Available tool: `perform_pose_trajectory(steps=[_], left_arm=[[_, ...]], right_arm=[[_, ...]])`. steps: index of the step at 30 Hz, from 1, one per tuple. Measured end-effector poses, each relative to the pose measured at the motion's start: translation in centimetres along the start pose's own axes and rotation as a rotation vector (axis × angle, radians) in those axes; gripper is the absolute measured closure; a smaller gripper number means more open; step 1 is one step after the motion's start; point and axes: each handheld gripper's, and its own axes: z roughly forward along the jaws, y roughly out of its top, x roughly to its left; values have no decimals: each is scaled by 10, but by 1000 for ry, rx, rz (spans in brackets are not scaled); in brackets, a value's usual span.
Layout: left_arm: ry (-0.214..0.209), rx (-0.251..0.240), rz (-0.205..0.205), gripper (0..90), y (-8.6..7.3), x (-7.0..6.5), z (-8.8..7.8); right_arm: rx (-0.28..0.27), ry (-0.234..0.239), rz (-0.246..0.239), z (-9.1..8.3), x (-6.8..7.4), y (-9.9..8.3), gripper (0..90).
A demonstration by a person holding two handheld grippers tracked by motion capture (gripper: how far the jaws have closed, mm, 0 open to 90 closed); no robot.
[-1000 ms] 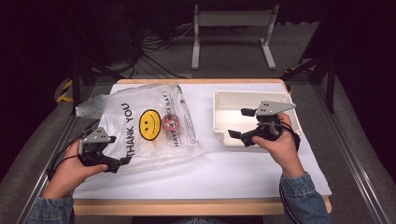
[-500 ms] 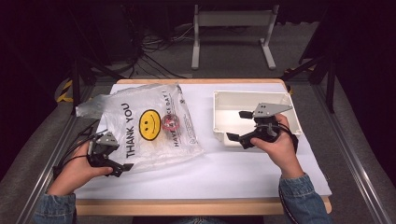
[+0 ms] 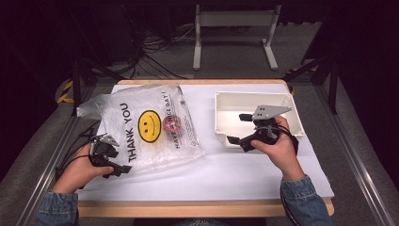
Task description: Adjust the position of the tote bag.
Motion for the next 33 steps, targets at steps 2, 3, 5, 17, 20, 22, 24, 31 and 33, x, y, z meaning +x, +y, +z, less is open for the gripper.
perform_pose_trajectory(steps=[2,3,5,17,20,22,24,31,33], left_arm=[[-24,1,6,423,1,0,-3],[-34,2,7,502,1,0,-5],[-50,-5,-1,599,3,0,-8],[-119,-235,13,897,11,-12,-44],[-103,-231,33,891,12,-15,-46],[-62,-210,62,733,13,-17,-43],[-70,-211,82,505,14,-20,-37],[-58,-137,185,126,18,-27,-14],[-46,-109,190,71,18,-27,-7]], right_arm=[[2,0,1,0,0,0,54],[2,1,1,0,0,0,54],[5,4,1,1,0,0,53],[13,31,-14,7,10,3,66],[21,41,-27,11,14,4,66],[27,53,-36,14,19,5,65],[29,62,-42,16,21,6,65],[36,74,-43,19,24,6,63],[37,77,-44,20,24,6,62]])
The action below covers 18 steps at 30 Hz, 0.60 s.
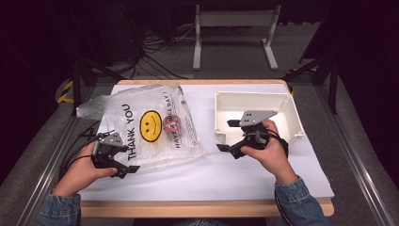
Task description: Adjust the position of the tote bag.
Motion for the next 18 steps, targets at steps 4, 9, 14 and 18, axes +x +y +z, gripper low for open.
perform_pose_trajectory(steps=[4,9,14,18], left_arm=[[0,61,20,50,-2,1,11],[-18,139,35,47,-5,0,25],[-26,163,19,273,-6,5,25],[-65,128,-13,611,-4,6,17]], right_arm=[[3,5,-3,1,1,0,61],[12,15,-6,4,3,0,61],[16,19,-7,5,4,0,61],[17,25,-7,6,4,0,62]])
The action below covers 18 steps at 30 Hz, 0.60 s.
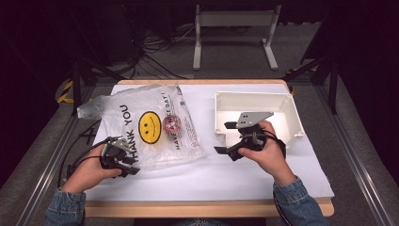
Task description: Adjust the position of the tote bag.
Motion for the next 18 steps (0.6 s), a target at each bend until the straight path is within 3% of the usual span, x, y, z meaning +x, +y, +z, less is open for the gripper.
perform_pose_trajectory(steps=[3,5,10,12,13,18], left_arm=[[-28,-34,-24,788,2,-2,-7],[-41,-68,-33,850,4,-3,-13],[-59,-167,-35,885,12,-11,-25],[-56,-184,-35,885,13,-14,-27],[-50,-229,-32,884,18,-18,-30],[-30,-304,-23,882,29,-31,-33]], right_arm=[[7,4,1,2,1,0,64],[12,8,2,3,2,0,64],[19,19,-7,7,5,1,69],[18,30,-10,9,8,2,71],[12,44,-9,11,11,3,73],[0,64,-36,21,24,8,73]])
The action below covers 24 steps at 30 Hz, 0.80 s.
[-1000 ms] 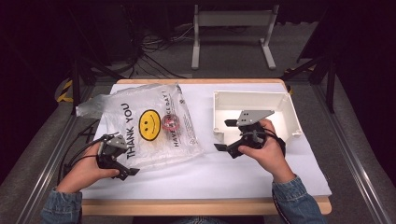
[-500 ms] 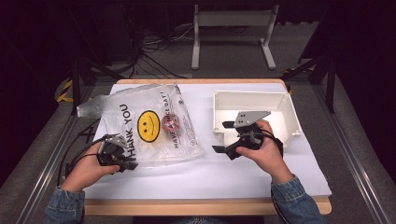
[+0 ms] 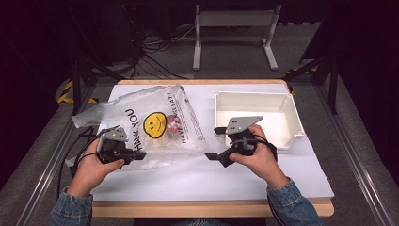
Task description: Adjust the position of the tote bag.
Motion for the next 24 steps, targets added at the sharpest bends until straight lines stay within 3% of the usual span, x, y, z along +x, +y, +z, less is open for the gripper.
perform_pose_trajectory(steps=[8,14,24], left_arm=[[1,-51,36,875,13,-16,10],[-9,-43,40,867,17,-23,18],[-3,-53,54,867,20,-27,20]], right_arm=[[-23,23,-38,20,17,5,104],[-104,-16,-1,34,22,6,175],[-94,-6,-23,72,30,6,186]])
